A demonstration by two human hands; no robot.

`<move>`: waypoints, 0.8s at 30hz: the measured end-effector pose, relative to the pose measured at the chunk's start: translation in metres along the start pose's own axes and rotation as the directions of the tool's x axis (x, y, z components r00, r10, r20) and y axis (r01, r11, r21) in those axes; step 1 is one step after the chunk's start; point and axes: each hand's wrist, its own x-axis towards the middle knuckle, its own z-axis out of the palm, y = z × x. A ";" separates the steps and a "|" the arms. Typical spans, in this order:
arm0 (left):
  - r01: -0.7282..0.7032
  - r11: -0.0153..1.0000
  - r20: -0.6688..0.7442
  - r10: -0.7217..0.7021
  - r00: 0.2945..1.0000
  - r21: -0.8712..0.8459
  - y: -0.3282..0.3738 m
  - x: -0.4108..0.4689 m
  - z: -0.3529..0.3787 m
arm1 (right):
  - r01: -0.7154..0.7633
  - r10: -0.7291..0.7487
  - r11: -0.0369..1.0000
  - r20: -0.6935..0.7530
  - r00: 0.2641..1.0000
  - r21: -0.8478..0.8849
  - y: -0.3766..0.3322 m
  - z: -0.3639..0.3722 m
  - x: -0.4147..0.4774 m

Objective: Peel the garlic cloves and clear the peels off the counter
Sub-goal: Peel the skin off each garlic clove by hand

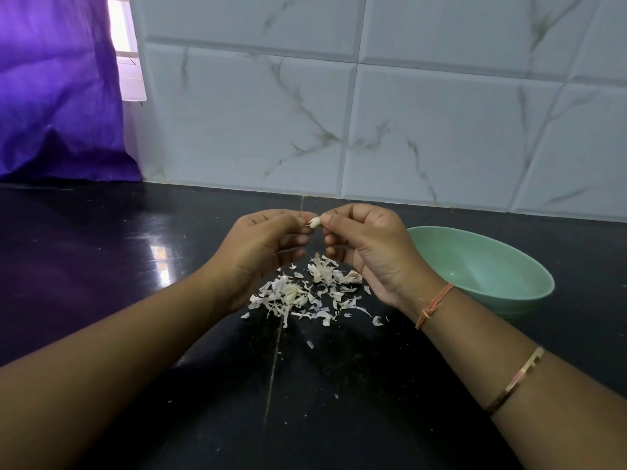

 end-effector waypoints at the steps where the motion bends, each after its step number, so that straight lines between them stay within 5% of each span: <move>1: -0.007 1.000 0.001 0.006 1.000 0.008 0.000 -0.001 0.000 | 0.010 -0.010 0.999 0.001 1.000 -0.033 0.001 0.000 0.000; 6: -0.029 0.997 -0.014 0.030 0.999 0.075 -0.001 -0.001 -0.002 | 0.096 -0.095 0.985 0.017 0.995 -0.142 0.002 0.000 -0.002; 15: 0.087 0.990 -0.064 -0.094 0.994 -0.109 -0.002 0.003 -0.002 | 0.333 -0.354 0.817 0.047 0.934 -0.470 0.008 0.006 -0.002; 24: 0.183 0.967 0.008 -0.185 0.983 -0.177 0.001 0.001 -0.001 | 0.429 -0.502 0.700 0.035 0.864 -0.571 0.011 0.006 0.001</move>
